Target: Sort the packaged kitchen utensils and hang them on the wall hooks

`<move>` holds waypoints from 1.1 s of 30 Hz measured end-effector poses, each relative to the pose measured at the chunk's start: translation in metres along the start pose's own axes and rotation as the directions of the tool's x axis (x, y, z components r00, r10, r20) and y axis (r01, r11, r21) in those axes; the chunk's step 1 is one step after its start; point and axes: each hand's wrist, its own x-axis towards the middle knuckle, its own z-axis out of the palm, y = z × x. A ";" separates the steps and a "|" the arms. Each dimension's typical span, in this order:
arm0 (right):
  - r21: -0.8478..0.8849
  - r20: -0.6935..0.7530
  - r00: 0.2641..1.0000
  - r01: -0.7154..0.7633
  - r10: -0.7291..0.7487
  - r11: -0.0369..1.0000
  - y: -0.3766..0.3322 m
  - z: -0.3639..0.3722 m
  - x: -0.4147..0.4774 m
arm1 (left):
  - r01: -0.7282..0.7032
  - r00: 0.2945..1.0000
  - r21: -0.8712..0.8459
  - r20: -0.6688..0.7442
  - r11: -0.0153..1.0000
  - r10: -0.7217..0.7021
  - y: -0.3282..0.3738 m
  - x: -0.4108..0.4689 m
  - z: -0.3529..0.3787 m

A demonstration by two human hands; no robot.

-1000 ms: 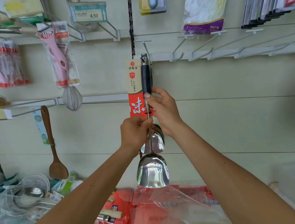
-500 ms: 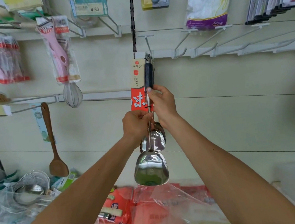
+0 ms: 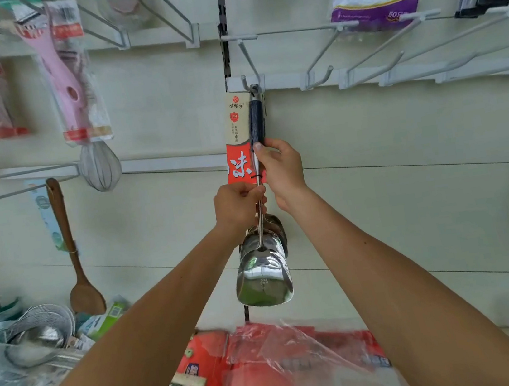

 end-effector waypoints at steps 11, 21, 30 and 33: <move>-0.132 0.010 0.997 0.076 -0.076 0.988 0.014 -0.006 0.020 | -0.016 0.999 0.039 -0.029 0.999 0.017 -0.018 0.021 0.014; -0.283 -0.054 0.978 0.177 -0.200 0.943 0.015 -0.001 0.013 | 0.073 0.996 0.021 0.050 0.997 -0.074 -0.022 0.013 -0.003; -0.443 -0.034 0.908 0.361 -0.418 0.820 0.004 0.011 -0.021 | -0.181 0.981 0.376 -0.002 0.909 0.196 0.011 -0.004 -0.056; -0.503 0.113 0.853 0.491 -0.510 0.711 0.002 0.028 -0.042 | -0.276 0.941 0.541 -0.015 0.794 0.337 0.019 -0.016 -0.099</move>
